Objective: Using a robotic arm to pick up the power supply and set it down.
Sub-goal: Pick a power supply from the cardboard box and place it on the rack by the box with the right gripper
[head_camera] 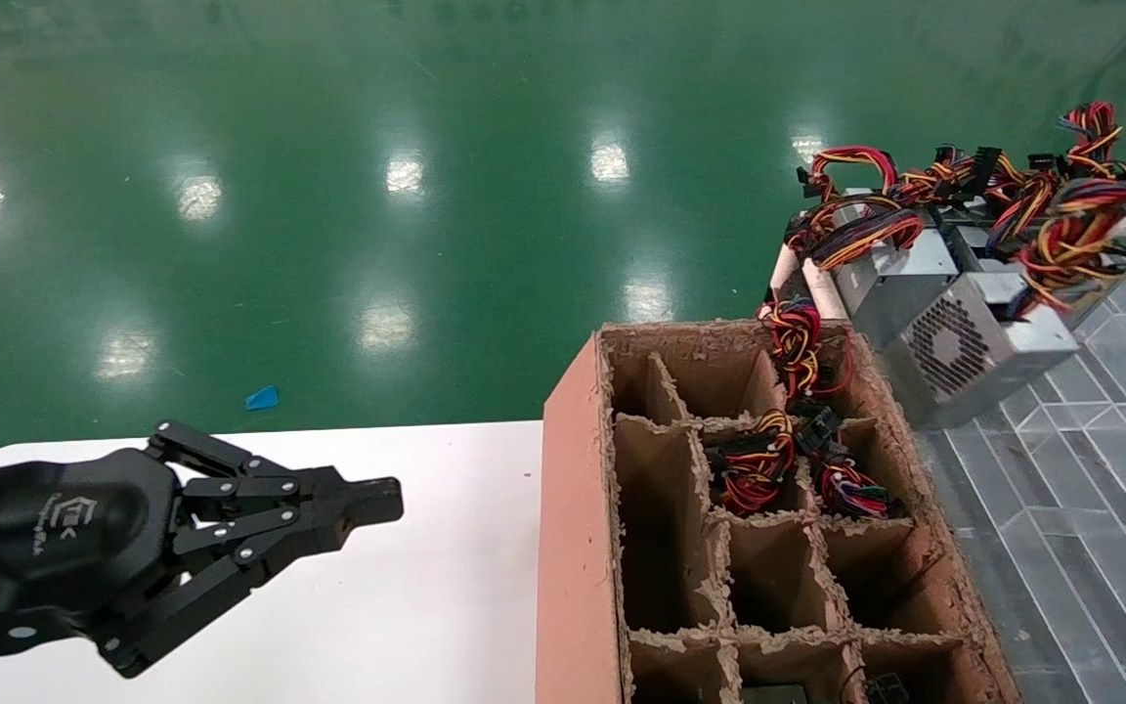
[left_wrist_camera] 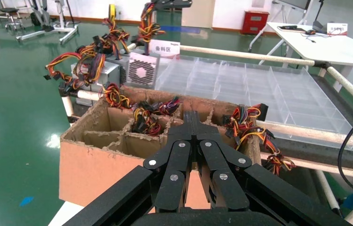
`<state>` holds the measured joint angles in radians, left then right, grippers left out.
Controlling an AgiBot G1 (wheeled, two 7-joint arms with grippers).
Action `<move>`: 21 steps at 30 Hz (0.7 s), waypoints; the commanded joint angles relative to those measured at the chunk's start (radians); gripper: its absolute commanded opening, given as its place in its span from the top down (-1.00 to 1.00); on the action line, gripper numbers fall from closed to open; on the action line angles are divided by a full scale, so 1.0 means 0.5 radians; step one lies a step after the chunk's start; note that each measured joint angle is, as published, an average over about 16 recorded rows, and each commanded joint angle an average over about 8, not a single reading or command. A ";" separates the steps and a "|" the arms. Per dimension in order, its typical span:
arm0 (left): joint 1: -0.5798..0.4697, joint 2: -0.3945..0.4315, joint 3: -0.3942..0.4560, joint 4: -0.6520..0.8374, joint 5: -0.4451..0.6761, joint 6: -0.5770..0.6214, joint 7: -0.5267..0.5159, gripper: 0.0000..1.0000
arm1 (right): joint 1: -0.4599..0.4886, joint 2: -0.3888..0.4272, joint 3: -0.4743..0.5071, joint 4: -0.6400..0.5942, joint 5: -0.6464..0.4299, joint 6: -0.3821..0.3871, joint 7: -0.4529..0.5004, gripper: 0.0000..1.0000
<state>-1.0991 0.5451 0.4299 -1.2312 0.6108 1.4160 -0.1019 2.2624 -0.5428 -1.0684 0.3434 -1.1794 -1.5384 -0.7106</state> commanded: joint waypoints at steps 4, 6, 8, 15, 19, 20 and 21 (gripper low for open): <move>0.000 0.000 0.000 0.000 0.000 0.000 0.000 1.00 | -0.032 -0.125 0.002 -0.212 0.015 0.071 -0.126 1.00; 0.000 0.000 0.000 0.000 0.000 0.000 0.000 1.00 | -0.045 -0.174 0.004 -0.289 0.016 0.123 -0.167 1.00; 0.000 0.000 0.000 0.000 0.000 0.000 0.000 1.00 | -0.058 -0.219 0.007 -0.356 0.018 0.190 -0.202 1.00; 0.000 0.000 0.000 0.000 0.000 0.000 0.000 1.00 | -0.105 -0.351 0.026 -0.519 0.035 0.446 -0.279 1.00; 0.000 0.000 0.000 0.000 0.000 0.000 0.000 1.00 | -0.146 -0.410 0.042 -0.564 0.058 0.507 -0.306 1.00; 0.000 0.000 0.000 0.000 0.000 0.000 0.000 1.00 | -0.158 -0.423 0.046 -0.572 0.065 0.514 -0.313 1.00; 0.000 0.000 0.000 0.000 0.000 0.000 0.000 1.00 | -0.169 -0.435 0.050 -0.580 0.071 0.519 -0.321 1.00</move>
<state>-1.0991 0.5451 0.4299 -1.2312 0.6108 1.4160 -0.1018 2.1796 -0.7559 -1.0433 0.0561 -1.1441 -1.2835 -0.8708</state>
